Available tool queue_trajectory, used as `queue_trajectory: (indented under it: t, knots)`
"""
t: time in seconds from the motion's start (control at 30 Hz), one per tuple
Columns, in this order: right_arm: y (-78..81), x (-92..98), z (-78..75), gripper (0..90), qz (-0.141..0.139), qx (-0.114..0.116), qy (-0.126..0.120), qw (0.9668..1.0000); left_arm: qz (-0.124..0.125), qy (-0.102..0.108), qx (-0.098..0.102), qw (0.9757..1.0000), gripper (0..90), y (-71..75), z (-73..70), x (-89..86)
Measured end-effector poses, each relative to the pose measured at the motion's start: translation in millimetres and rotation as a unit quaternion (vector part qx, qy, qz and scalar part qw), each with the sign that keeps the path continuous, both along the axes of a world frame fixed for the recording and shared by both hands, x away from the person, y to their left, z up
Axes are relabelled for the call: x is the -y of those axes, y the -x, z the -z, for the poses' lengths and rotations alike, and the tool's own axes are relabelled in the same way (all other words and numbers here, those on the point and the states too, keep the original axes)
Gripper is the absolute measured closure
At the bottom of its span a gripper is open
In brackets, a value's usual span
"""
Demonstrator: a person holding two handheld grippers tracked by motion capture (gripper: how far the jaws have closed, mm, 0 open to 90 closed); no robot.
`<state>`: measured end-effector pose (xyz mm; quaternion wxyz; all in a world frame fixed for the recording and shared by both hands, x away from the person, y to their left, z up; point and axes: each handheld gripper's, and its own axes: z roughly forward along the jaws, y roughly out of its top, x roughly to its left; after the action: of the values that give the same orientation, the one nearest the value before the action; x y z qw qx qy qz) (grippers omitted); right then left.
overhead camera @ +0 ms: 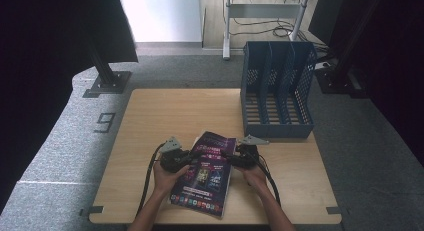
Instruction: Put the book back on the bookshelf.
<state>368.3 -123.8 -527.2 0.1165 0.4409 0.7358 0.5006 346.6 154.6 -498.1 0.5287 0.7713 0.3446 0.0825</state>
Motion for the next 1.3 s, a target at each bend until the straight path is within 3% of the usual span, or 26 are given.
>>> queue_trajectory:
  t: [0.17,0.5,0.87,1.1,1.3]
  knots:
    - [1.2,-3.3,0.4,46.2,-0.005,0.002,0.003,1.0000,0.000,0.000,-0.001,1.0000,84.3,0.2,-0.2,-0.2]
    - [2.3,3.5,-3.6,58.3,-0.004,0.004,-0.015,0.9999,-0.002,-0.001,0.000,1.0000,84.2,-0.1,-0.1,-0.6]
    - [10.9,6.7,-16.8,63.8,-0.011,0.035,-0.015,0.9992,-0.007,0.009,-0.002,0.9999,84.0,-0.9,-1.8,-5.1]
    - [18.6,8.8,-28.5,64.9,-0.017,0.070,-0.015,0.9973,-0.009,0.018,-0.002,0.9998,83.8,-1.5,-2.8,-7.9]
    - [23.5,8.5,-35.2,65.3,-0.020,0.087,-0.012,0.9959,-0.008,0.024,-0.004,0.9997,83.4,-2.0,-3.3,-9.6]
